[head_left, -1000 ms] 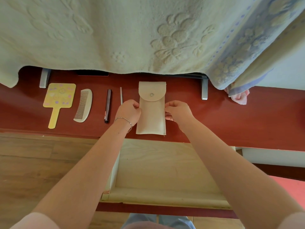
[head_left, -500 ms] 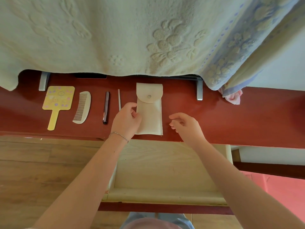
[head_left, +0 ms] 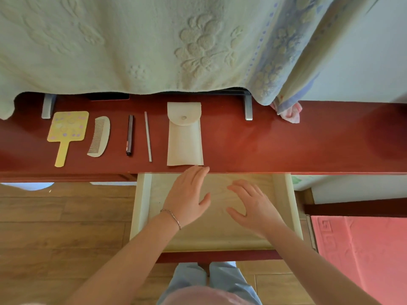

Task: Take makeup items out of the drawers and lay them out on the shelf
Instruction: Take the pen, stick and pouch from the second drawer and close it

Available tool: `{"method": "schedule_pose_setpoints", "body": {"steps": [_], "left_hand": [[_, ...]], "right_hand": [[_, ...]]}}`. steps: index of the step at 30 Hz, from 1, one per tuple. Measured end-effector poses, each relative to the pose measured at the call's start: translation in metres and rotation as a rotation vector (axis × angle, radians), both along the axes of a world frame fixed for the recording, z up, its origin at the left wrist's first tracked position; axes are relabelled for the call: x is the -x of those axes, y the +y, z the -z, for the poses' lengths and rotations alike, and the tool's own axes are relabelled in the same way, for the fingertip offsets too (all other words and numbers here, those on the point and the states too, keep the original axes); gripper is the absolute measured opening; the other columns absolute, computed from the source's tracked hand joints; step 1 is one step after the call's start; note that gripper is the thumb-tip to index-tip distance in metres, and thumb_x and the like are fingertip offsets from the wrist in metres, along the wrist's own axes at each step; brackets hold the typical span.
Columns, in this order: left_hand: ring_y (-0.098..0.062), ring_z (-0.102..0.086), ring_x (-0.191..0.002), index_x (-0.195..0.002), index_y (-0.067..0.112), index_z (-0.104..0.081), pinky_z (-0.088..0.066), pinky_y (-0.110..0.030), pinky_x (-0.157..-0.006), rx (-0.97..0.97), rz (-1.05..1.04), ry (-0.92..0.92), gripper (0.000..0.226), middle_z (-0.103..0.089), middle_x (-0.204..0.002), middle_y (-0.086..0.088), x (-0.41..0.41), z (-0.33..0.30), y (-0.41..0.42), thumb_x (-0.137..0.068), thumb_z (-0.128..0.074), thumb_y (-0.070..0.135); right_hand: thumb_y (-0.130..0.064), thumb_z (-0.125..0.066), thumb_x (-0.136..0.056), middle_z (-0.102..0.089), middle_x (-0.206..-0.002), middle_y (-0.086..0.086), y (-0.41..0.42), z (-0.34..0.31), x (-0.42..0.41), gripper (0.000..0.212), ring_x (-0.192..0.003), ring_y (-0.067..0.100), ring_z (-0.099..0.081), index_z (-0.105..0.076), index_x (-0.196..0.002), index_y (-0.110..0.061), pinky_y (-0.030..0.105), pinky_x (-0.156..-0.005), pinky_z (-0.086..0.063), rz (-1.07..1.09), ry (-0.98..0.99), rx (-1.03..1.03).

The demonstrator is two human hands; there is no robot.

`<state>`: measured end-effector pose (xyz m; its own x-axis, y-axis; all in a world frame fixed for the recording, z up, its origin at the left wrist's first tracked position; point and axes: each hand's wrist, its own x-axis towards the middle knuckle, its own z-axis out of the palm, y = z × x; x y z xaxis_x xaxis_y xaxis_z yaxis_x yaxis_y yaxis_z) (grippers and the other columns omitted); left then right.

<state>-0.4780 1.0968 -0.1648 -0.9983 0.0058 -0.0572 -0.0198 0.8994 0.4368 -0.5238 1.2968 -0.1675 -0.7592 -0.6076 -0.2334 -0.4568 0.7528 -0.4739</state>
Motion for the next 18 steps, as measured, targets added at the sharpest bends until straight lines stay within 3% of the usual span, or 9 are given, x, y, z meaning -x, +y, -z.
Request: {"method": "schedule_pose_setpoints", "body": {"steps": [2, 4, 6, 9, 14, 18], "left_hand": [[-0.026, -0.044, -0.133, -0.138, 0.007, -0.04, -0.036, -0.037, -0.109, 0.067, 0.094, -0.055, 0.067, -0.049, -0.138, -0.008, -0.008, 0.007, 0.004, -0.082, -0.044, 0.045], [-0.024, -0.028, -0.142, -0.145, 0.01, -0.029, -0.018, -0.037, -0.115, 0.108, 0.166, -0.129, 0.075, -0.036, -0.149, -0.006, -0.017, 0.012, 0.006, -0.084, -0.049, 0.048], [-0.02, -0.015, -0.146, -0.149, 0.013, -0.019, -0.001, -0.034, -0.115, 0.105, 0.185, -0.188, 0.082, -0.025, -0.154, -0.003, -0.025, 0.017, 0.005, -0.084, -0.054, 0.049], [-0.015, -0.001, -0.147, -0.15, 0.017, -0.007, 0.009, -0.031, -0.113, 0.127, 0.167, -0.273, 0.09, -0.01, -0.158, 0.002, -0.039, 0.022, 0.003, -0.083, -0.051, 0.056], [-0.012, 0.008, -0.147, -0.15, 0.02, 0.002, 0.01, -0.034, -0.114, 0.179, 0.143, -0.395, 0.095, -0.001, -0.159, 0.005, -0.059, 0.027, 0.0, -0.081, -0.048, 0.062], [-0.003, 0.019, -0.137, -0.15, 0.021, 0.005, 0.011, -0.035, -0.116, 0.109, 0.152, -0.45, 0.102, 0.003, -0.159, 0.007, -0.075, 0.031, -0.003, -0.076, -0.049, 0.067]], "right_hand": [[-0.057, -0.041, -0.079, -0.035, -0.148, -0.005, 0.009, 0.001, -0.007, 0.066, -0.139, 0.017, -0.025, -0.04, -0.137, -0.026, 0.039, -0.109, -0.03, -0.05, -0.042, -0.07], [-0.056, -0.046, -0.082, -0.016, -0.156, -0.008, 0.018, 0.0, -0.014, 0.07, -0.145, 0.014, -0.005, -0.025, -0.144, -0.031, 0.037, -0.116, -0.014, -0.117, -0.079, -0.132], [-0.056, -0.05, -0.084, -0.001, -0.158, -0.01, 0.026, 0.0, -0.022, 0.077, -0.145, 0.015, 0.009, -0.012, -0.148, -0.034, 0.036, -0.117, 0.0, -0.169, -0.102, -0.194], [-0.063, -0.05, -0.082, 0.012, -0.157, -0.01, 0.036, 0.004, -0.034, 0.088, -0.143, 0.017, 0.02, 0.002, -0.148, -0.037, 0.036, -0.115, 0.013, -0.24, -0.089, -0.256], [-0.064, -0.054, -0.079, 0.017, -0.156, -0.008, 0.051, 0.019, -0.05, 0.095, -0.138, 0.018, 0.027, 0.009, -0.146, -0.04, 0.037, -0.112, 0.017, -0.303, -0.076, -0.28], [-0.055, -0.059, -0.08, 0.008, -0.158, -0.005, 0.055, 0.027, -0.058, 0.094, -0.139, 0.019, 0.023, 0.002, -0.148, -0.036, 0.042, -0.117, 0.008, -0.287, -0.074, -0.256]]}}
